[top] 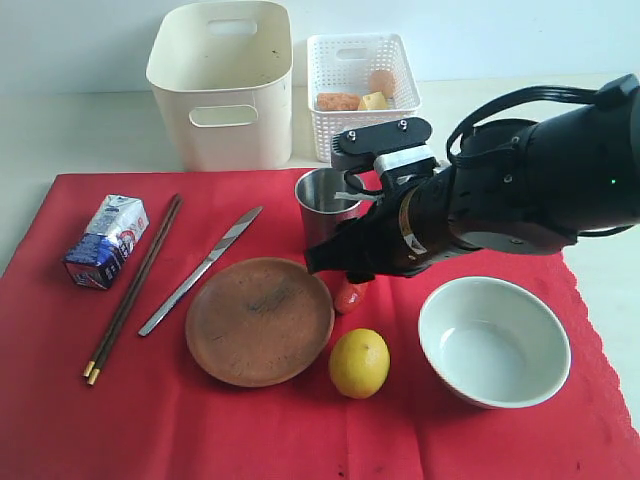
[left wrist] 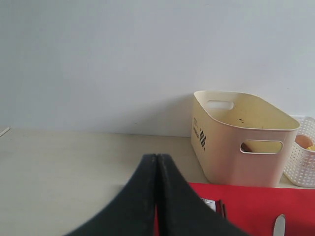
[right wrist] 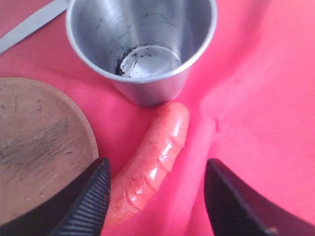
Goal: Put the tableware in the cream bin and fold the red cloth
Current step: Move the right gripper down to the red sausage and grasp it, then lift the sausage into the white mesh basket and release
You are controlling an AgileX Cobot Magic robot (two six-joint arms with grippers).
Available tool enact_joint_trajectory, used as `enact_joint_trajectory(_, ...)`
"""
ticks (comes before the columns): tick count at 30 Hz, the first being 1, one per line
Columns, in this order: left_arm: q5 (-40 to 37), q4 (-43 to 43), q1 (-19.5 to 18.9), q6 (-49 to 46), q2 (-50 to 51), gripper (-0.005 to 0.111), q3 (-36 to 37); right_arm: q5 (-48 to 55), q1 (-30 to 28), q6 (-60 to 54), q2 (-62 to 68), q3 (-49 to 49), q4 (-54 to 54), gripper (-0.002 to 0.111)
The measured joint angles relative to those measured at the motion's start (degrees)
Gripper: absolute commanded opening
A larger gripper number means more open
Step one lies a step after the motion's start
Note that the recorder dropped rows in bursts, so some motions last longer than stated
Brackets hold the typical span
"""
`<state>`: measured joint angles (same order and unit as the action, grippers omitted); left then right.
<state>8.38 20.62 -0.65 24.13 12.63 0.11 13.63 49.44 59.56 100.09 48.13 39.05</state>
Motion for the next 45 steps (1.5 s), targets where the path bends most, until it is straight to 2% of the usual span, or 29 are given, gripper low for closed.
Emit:
enact_joint_trajectory(9, 0.0, 0.0, 0.0, 0.0, 0.0, 0.001, 0.0, -5.4, 0.1, 0.0, 4.8, 0.1, 0.0, 0.056)
enact_joint_trajectory(16, 0.0, 0.0, 0.0, 0.0, 0.0, 0.001, 0.0, -3.3, 0.1, 0.0, 9.0, 2.6, 0.1, 0.055)
enact_joint_trajectory(18, 0.0, 0.0, 0.0, 0.0, 0.0, 0.001, 0.0, -3.3, 0.1, -0.1, 9.9, 2.7, 0.7, 0.050)
enact_joint_trajectory(22, 0.0, 0.0, 0.0, 0.0, 0.0, 0.001, 0.0, -3.0, 0.1, -0.2, 9.9, 2.8, 1.3, 0.027)
enact_joint_trajectory(24, 0.0, 0.0, 0.0, 0.0, 0.0, 0.001, 0.0, -3.0, 0.1, -0.2, 9.9, 2.8, 1.3, 0.020)
enact_joint_trajectory(26, 0.0, 0.0, 0.0, 0.0, 0.0, 0.001, 0.0, -3.0, 0.1, -0.2, 9.9, 2.8, 1.3, 0.015)
enact_joint_trajectory(35, 0.0, 0.0, 0.0, 0.0, 0.0, 0.001, 0.0, 0.3, 0.1, -0.2, 8.3, 2.8, 1.3, 0.012)
enact_joint_trajectory(39, 0.0, 0.0, 0.0, 0.0, 0.0, 0.001, 0.0, 1.5, 0.1, -0.4, 5.9, 2.8, 1.4, 0.000)
enact_joint_trajectory(45, 0.0, 0.0, 0.0, 0.0, 0.0, 0.001, 0.0, 3.6, 0.1, -0.9, 1.9, 2.8, 1.4, 0.000)
